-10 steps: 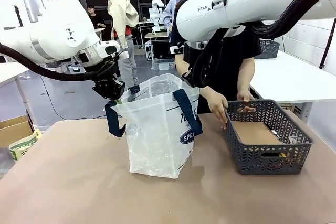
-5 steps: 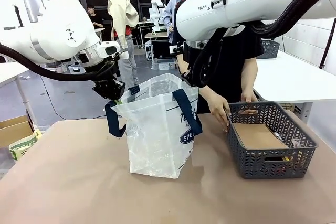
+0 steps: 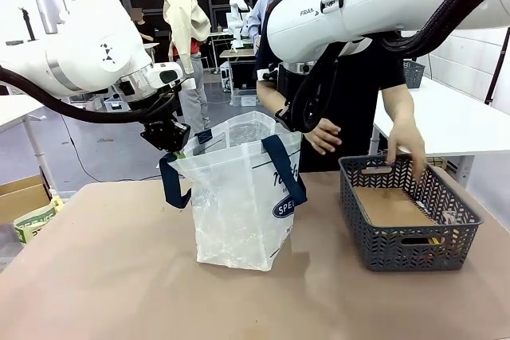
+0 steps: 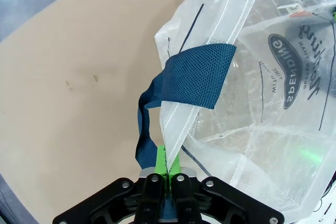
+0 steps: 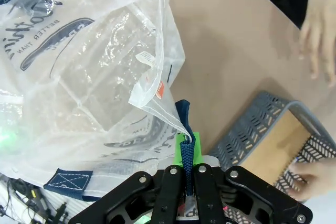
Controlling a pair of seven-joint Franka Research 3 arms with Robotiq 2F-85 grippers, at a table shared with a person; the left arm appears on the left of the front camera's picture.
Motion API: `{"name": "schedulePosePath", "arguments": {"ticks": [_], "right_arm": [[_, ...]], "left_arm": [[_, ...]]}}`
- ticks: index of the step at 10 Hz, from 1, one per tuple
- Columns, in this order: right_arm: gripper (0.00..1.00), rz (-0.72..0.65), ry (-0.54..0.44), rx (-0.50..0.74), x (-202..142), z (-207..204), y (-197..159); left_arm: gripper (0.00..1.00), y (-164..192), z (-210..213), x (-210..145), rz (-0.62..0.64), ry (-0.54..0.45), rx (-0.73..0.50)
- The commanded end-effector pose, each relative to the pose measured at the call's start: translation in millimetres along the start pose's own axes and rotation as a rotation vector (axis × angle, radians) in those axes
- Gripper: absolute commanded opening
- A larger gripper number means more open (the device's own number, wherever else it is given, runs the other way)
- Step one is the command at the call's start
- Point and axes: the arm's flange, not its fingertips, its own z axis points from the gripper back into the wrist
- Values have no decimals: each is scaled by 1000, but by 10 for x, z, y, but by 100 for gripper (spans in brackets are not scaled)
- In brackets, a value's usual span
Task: Transfer purchased items from the store into the shopping bag.
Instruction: Move the Reusable shopping bag to the right side of the table.
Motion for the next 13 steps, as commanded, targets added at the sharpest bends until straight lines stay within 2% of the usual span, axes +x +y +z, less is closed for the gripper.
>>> {"name": "schedulePosePath", "arguments": {"ticks": [1,13], "right_arm": [[0,-3,-3,-1,-4,-16,-11],[0,-3,-3,-1,-4,-16,-11]], "left_arm": [[0,8,11,14,4,-3,1],[0,8,11,14,4,-3,1]]}}
